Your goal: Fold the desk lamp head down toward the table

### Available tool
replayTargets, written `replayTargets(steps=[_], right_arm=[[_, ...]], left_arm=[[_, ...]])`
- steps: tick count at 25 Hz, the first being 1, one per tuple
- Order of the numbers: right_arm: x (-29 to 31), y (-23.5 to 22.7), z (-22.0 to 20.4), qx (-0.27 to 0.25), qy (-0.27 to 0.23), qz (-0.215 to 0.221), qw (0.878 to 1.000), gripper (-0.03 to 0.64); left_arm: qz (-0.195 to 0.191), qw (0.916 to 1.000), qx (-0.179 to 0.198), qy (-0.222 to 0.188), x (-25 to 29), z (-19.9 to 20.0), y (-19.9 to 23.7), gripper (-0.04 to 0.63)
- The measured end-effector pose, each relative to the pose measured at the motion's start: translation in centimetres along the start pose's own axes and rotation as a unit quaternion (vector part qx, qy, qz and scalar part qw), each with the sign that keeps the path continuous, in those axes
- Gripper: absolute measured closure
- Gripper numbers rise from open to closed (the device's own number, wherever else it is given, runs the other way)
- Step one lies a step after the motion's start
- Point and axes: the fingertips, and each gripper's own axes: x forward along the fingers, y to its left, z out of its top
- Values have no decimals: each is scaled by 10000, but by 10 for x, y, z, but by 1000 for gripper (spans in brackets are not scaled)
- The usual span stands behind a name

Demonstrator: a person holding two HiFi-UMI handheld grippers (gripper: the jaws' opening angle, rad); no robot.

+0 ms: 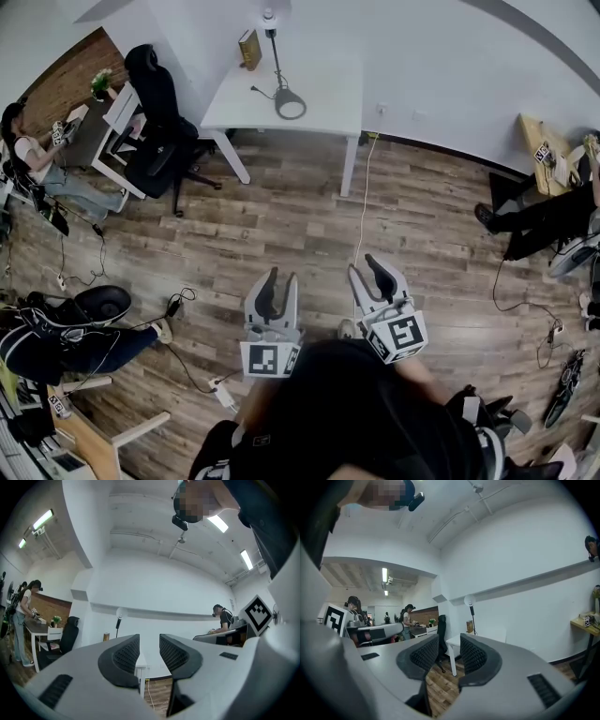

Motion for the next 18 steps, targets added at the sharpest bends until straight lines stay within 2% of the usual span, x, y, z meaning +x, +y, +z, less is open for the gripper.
replayTargets(steps=[8,18], right_arm=[[-11,-20,-3,59,60,78,9999,476],[-39,-57,-9,91,25,376,9992,476]], left_arm=[[117,9998,26,173,8,-5,-20,463],[482,9988,88,48,13,-8,-58,462]])
